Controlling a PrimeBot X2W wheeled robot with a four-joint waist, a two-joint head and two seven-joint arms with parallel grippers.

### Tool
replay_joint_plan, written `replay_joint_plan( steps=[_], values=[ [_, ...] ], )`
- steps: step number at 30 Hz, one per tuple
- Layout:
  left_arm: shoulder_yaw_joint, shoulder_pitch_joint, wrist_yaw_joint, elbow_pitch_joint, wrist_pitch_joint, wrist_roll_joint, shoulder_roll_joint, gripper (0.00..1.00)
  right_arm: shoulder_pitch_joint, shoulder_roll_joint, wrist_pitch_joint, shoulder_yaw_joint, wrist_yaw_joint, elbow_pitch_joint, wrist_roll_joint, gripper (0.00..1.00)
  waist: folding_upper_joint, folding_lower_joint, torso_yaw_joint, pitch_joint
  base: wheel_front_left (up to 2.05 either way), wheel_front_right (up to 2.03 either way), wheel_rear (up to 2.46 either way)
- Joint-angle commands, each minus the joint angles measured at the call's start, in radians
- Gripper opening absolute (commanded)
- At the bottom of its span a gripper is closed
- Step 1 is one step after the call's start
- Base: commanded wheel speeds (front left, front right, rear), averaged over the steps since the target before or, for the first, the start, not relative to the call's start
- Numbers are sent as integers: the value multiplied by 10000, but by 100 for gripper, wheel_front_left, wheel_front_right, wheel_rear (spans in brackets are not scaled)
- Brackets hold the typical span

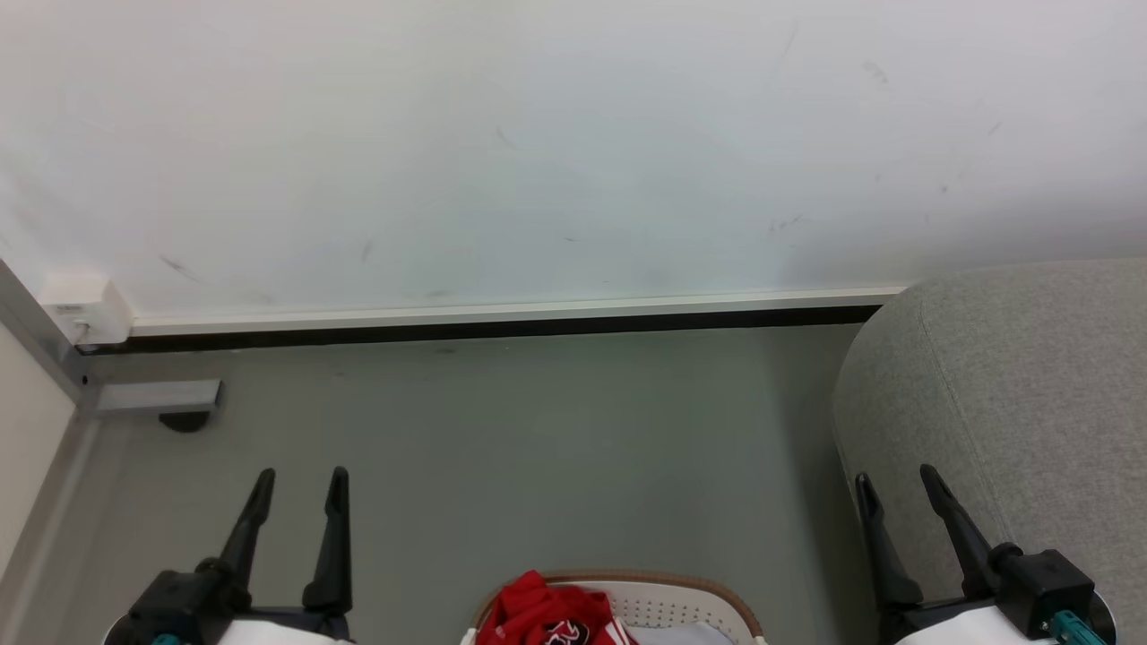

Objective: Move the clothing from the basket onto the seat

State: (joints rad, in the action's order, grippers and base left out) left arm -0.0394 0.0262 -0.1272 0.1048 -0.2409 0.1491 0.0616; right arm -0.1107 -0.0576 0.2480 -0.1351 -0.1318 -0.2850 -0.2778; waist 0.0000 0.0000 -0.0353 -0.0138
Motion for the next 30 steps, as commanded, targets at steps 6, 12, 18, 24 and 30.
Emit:
replay_joint_plan(
  steps=[6, 12, 18, 24, 30],
  values=[
    [-49, 30, -36, -27, -175, -539, 16, 100, -135, 61, 122, 21, 20, -32, 546, 100, 0, 0, -16, -23, 0, 0, 0],
    [-71, 28, -29, 46, -247, -566, -13, 100, -127, 89, 166, 17, 21, -114, 773, 100, 0, 0, 0, -14, 0, 0, 0],
    [-19, 18, -30, 122, -239, -535, -18, 100, -106, 84, 166, -5, 21, -123, 640, 100, 0, 0, 4, 34, 0, 0, 0],
    [-9, 50, -31, 204, -239, -468, -26, 100, -111, 84, 165, 23, 21, -122, 559, 100, 0, 0, -4, 29, 0, 0, 0],
    [105, 75, -31, 268, -239, -331, -40, 100, -152, 84, 165, 52, 21, -80, 518, 100, 0, 0, -72, -19, 0, 0, 0]
  ],
)
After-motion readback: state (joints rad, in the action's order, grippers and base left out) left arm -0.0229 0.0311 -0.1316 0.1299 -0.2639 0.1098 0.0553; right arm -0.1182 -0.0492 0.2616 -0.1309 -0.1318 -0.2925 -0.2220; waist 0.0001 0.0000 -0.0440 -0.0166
